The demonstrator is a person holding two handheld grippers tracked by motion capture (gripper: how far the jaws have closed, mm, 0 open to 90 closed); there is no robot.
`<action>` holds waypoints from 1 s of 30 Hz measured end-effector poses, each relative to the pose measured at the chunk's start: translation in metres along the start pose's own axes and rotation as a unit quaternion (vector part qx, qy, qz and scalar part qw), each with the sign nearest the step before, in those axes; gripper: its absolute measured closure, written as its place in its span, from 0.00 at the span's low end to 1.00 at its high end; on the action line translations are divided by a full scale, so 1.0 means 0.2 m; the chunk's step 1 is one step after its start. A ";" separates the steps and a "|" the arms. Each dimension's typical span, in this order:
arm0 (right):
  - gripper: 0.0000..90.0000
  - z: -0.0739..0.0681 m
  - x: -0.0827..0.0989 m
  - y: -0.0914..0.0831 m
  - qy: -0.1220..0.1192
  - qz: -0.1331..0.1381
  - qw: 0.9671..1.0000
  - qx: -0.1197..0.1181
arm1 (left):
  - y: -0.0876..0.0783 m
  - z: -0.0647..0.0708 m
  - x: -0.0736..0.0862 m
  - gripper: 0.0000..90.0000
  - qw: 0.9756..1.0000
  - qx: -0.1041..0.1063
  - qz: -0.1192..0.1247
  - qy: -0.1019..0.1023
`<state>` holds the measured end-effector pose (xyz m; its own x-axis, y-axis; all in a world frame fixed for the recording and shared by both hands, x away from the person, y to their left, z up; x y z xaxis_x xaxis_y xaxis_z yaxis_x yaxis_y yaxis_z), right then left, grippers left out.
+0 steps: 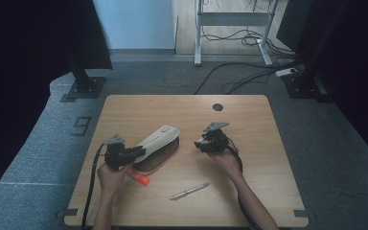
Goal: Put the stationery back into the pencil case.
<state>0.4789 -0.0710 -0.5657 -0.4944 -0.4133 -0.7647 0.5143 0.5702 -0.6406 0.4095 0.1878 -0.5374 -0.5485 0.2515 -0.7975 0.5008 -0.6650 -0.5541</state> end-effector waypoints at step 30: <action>0.52 -0.25 -0.12 0.30 -0.026 -0.011 0.999 -0.041 | 0.00 0.02 -0.01 0.83 1.000 0.012 0.003 0.000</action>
<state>0.4877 0.0091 -0.5820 -0.4662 -0.4615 -0.7548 0.4437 0.6161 -0.6508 0.4085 0.1844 -0.5360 -0.5453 0.2485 -0.8006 0.4876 -0.6829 -0.5440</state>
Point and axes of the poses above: each handheld gripper's, and its own axes: y roughly forward along the jaws, x roughly out of its underside, z roughly to its right, the point moved 9 cm from there along y, roughly forward along the jaws, and after that the axes turned 3 degrees about y, right-handed, at the moved point
